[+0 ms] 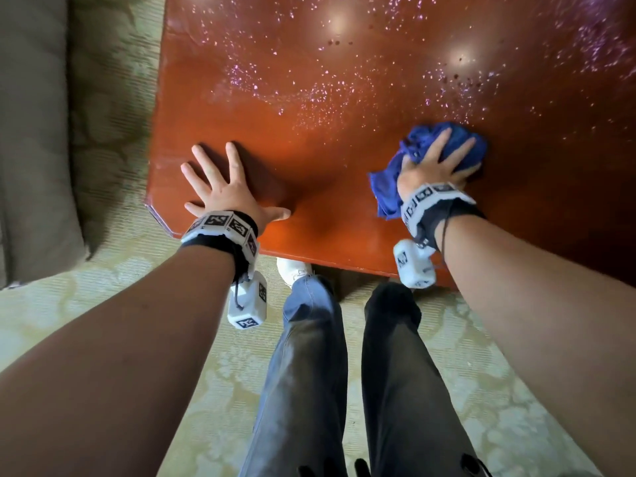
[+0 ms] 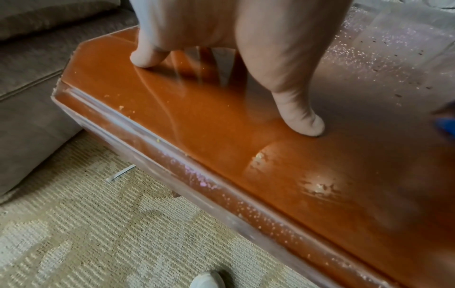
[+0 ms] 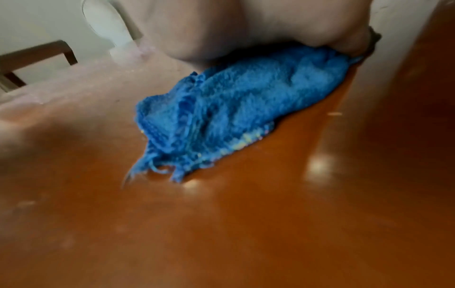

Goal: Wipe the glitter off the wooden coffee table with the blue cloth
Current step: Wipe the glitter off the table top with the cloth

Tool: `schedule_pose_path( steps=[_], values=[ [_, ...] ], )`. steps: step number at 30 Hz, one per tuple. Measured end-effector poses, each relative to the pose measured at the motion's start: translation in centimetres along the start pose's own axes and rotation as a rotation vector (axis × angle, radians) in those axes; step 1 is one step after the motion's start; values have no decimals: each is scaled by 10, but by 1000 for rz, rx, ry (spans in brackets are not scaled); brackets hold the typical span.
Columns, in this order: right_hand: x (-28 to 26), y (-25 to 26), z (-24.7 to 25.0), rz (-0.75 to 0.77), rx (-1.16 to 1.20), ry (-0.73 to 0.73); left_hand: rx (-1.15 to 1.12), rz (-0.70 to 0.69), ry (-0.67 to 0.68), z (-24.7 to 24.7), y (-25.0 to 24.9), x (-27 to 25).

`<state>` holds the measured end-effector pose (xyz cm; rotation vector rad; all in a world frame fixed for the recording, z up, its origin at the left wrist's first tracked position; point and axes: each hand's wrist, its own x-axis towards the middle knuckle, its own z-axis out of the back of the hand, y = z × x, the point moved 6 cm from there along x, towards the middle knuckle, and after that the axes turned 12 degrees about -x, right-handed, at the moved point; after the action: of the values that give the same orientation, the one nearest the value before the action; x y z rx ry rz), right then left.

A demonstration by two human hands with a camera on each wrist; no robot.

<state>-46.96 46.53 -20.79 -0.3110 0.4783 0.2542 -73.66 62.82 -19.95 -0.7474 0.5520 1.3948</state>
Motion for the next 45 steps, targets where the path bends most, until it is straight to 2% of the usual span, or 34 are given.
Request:
schedule_pose_path(
  steps=[2,5,7,9,11,14,17,19,22,24,27,29,33,35,38,42,45],
  values=[
    [-7,38,4,99,-12,-26,4,-4,4,0,0,1],
    [-49,92,-4,361,-59,-107,15,-17,1,1,2,2],
    [-82,101,-19,492,-92,-120,13,-24,-1,3,3,3],
    [-99,86,-33,574,-130,-100,15,-21,-13,9,3,6],
    [-96,56,-39,568,-153,-85,15,0,-28,17,6,11],
    [-70,25,-32,447,-197,-35,7,18,-34,26,7,18],
    [-45,42,-13,331,-183,9,-2,15,-29,27,7,20],
    [-37,75,1,299,-138,-15,-20,13,-28,26,8,21],
    [-39,128,11,374,-106,-101,-52,7,-22,26,9,22],
    [-54,152,8,480,-129,-146,-76,-3,-26,26,11,22],
    [-91,156,-8,701,-195,-167,-85,-7,-35,27,14,23],
    [-102,135,-18,770,-242,-121,-76,5,-33,30,15,25],
    [-71,98,-8,700,-242,-129,-80,39,-37,42,24,33],
    [-49,106,2,624,-260,-86,-95,53,-37,48,30,36],
    [-34,143,19,558,-225,-71,-112,56,-25,50,33,40],
    [-51,198,23,703,-211,-152,-113,48,-35,48,34,43],
    [-75,208,13,863,-249,-179,-117,42,-38,48,36,43]
  ],
)
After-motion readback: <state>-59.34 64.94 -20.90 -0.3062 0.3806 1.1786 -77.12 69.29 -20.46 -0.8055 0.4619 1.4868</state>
